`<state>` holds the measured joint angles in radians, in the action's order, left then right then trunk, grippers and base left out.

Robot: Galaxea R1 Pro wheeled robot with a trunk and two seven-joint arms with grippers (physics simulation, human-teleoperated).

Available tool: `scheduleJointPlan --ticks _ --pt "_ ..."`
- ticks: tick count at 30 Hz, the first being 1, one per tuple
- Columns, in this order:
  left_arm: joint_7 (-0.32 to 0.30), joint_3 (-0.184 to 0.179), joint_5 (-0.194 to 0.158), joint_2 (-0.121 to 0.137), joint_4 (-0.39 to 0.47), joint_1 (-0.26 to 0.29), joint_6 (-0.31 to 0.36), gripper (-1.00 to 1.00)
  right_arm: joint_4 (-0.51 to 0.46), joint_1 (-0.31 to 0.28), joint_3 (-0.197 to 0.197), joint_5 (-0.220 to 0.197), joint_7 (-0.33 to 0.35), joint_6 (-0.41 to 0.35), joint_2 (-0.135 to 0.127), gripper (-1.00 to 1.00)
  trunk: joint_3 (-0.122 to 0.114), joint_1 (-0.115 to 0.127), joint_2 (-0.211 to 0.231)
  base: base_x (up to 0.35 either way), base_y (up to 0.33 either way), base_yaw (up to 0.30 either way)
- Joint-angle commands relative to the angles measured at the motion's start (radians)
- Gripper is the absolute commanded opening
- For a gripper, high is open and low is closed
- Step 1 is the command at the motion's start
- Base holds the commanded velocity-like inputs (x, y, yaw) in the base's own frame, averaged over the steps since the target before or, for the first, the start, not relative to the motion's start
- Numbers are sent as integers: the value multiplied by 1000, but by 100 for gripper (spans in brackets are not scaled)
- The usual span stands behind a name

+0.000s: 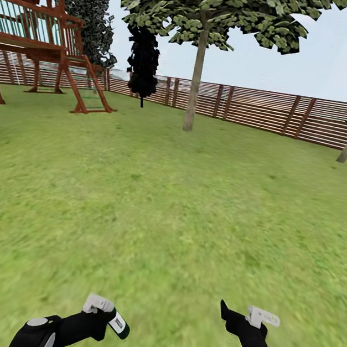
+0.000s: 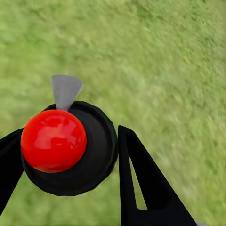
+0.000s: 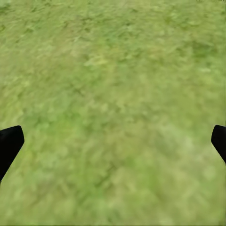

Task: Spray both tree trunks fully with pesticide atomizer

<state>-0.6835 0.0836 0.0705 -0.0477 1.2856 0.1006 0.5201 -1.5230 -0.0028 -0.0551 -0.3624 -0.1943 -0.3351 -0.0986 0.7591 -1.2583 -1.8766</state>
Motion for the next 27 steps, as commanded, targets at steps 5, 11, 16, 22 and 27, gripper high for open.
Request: scheduleJointPlan --ticks 5,11,16,22,27 --pt "-6 3 8 -1 0 1 4 -100 -3 0 -4 -10 -9 -2 0 100 1 -1 0 342 0 0" --pt "-5 3 8 -2 0 1 4 -100 -7 0 -6 -10 -9 -2 3 100 1 -1 0 342 0 0" --pt "-5 3 8 -1 0 1 4 -100 -8 0 -7 -10 -9 -2 7 100 1 -1 0 342 0 0" --pt "-5 3 9 -2 0 1 4 -100 -8 0 -8 -10 -9 -3 8 100 1 -1 0 342 0 0" --pt "-5 2 9 -2 0 1 4 -100 -8 0 -8 -10 -9 -2 8 100 1 -1 0 342 0 0"
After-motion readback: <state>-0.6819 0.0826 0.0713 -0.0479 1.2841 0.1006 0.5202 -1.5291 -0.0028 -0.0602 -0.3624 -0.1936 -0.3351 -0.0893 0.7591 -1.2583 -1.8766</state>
